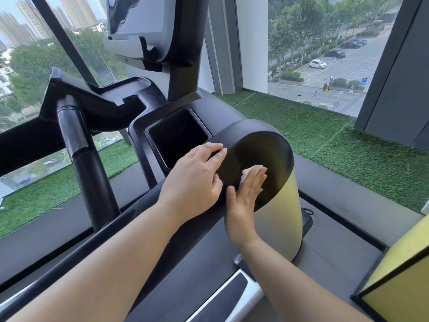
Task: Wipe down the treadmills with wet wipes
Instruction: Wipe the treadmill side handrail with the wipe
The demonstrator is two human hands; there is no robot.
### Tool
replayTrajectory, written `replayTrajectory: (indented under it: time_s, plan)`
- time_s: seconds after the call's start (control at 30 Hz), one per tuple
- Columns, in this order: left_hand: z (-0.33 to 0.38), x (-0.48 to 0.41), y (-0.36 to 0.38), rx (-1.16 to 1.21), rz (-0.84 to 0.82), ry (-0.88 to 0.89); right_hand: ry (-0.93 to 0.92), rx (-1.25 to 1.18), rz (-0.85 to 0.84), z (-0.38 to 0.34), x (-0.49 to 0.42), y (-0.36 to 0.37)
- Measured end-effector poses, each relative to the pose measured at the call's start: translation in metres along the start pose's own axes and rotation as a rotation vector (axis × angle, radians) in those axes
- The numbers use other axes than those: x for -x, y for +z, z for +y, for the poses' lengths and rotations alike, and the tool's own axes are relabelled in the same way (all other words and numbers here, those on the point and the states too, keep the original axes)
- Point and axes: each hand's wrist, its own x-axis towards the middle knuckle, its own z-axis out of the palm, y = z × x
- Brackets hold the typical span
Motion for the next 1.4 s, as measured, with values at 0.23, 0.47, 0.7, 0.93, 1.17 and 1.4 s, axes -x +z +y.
replayTrajectory:
  time_s: [0.23,0.47,0.7,0.93,1.17,1.4]
  plan:
    - [0.0,0.0,0.0,0.012,-0.013,-0.004,0.034,0.04,0.017,0.017,-0.015,-0.014]
    - [0.001,-0.001,-0.002,0.02,-0.033,-0.012,-0.21,0.156,-0.1,0.013,0.007,-0.007]
    - [0.001,-0.001,-0.001,0.041,-0.032,-0.012,-0.093,0.066,-0.062,-0.008,-0.002,-0.005]
    - [0.0,-0.001,0.0,0.051,-0.03,-0.012,0.004,0.119,-0.003,-0.004,-0.032,-0.027]
    - [0.0,0.0,-0.005,0.108,-0.072,-0.017,-0.23,0.215,-0.149,-0.001,-0.012,-0.026]
    - [0.0,0.001,-0.008,0.175,-0.046,-0.06,-0.218,0.243,-0.131,-0.024,-0.011,-0.01]
